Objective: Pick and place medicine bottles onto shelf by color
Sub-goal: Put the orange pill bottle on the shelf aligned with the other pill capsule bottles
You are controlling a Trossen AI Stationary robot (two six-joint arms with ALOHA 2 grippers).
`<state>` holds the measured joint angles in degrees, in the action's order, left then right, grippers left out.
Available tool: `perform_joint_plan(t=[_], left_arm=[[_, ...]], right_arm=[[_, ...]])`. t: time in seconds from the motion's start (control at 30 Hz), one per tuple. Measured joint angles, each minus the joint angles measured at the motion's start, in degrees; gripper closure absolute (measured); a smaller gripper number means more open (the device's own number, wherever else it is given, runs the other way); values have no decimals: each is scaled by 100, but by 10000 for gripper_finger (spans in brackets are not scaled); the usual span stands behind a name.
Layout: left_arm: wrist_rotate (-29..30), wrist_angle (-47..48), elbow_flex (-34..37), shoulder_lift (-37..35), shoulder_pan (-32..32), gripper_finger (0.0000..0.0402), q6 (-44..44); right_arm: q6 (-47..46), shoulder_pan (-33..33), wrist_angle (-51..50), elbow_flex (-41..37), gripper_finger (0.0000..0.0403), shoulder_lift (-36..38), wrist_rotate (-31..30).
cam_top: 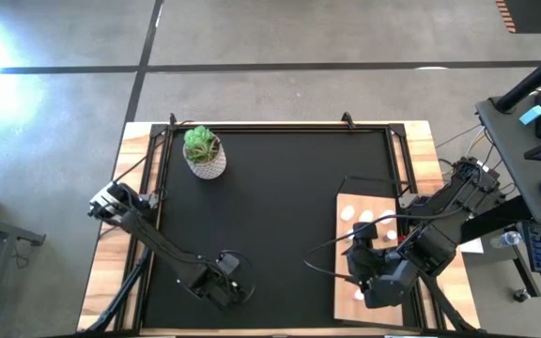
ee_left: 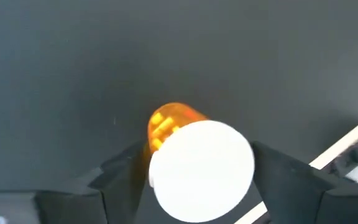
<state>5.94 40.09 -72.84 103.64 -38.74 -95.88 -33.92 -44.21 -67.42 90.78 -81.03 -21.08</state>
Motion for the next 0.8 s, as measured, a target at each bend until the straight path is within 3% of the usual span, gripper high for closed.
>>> perform_joint_plan(t=[0.33, 0.8], left_arm=[[-63, -6, -6, 15, 147, 232, 146], [289, -16, -459, -22, 1657, 215, 2350]], right_arm=[[3, 0, -5, 0, 136, -2, 4], [-3, 0, -215, -2, 138, 0, 50]])
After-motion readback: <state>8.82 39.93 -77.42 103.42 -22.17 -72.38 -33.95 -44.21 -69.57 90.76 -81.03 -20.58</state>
